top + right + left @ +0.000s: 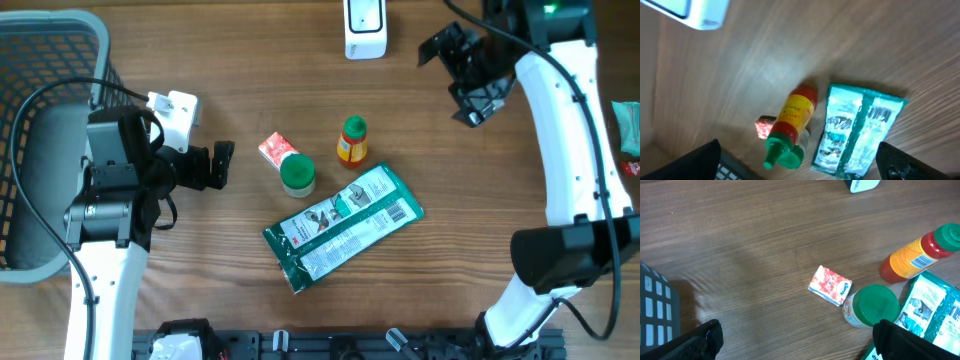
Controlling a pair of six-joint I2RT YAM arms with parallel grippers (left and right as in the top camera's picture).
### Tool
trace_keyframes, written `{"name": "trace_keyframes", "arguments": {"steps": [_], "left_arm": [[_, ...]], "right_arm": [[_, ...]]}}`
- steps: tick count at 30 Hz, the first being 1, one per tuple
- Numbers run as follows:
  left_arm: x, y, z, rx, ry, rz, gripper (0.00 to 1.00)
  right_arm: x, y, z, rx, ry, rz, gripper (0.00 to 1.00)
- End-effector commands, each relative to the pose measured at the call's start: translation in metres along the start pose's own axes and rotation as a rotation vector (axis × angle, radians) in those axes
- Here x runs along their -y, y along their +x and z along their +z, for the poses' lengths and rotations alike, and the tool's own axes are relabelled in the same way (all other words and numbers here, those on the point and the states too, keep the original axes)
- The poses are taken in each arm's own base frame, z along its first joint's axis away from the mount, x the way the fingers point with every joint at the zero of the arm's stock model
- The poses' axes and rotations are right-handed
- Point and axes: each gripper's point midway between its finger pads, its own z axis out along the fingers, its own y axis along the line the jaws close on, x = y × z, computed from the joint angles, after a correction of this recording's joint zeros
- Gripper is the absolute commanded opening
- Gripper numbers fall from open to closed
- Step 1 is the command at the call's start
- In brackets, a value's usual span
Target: Scan the item barcode
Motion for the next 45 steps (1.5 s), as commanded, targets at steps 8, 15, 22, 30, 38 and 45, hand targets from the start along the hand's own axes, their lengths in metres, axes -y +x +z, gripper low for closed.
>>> {"name": "trace_keyframes", "arguments": {"steps": [8, 15, 22, 30, 38, 45], "left_arm": [[0.001, 0.002, 0.002, -0.004, 0.016, -0.015, 1.0], [0.001, 0.002, 0.002, -0.004, 0.016, -0.016, 1.0], [0.001, 0.002, 0.002, -0.004, 0.016, -0.016, 1.0], [0.001, 0.002, 0.002, -0.004, 0.016, -0.016, 1.0], [0.001, 0.002, 0.002, -0.004, 0.016, -0.016, 1.0], [0.001, 0.002, 0.002, -0.004, 0.016, -0.015, 1.0]], "right_arm": [[0.0, 0.034, 0.105, -0.467, -0.094, 0.089, 0.99], [0.004, 0.04, 0.144, -0.583, -0.085, 0.103, 1.0], [0.013, 0.045, 0.173, -0.669, -0.056, 0.122, 1.0], [0.007, 0.065, 0.194, -0.816, -0.123, 0.086, 1.0], [0.0, 0.078, 0.196, -0.83, -0.135, 0.047, 1.0], [-0.004, 0.094, 0.201, -0.829, -0.124, 0.004, 1.0]]}}
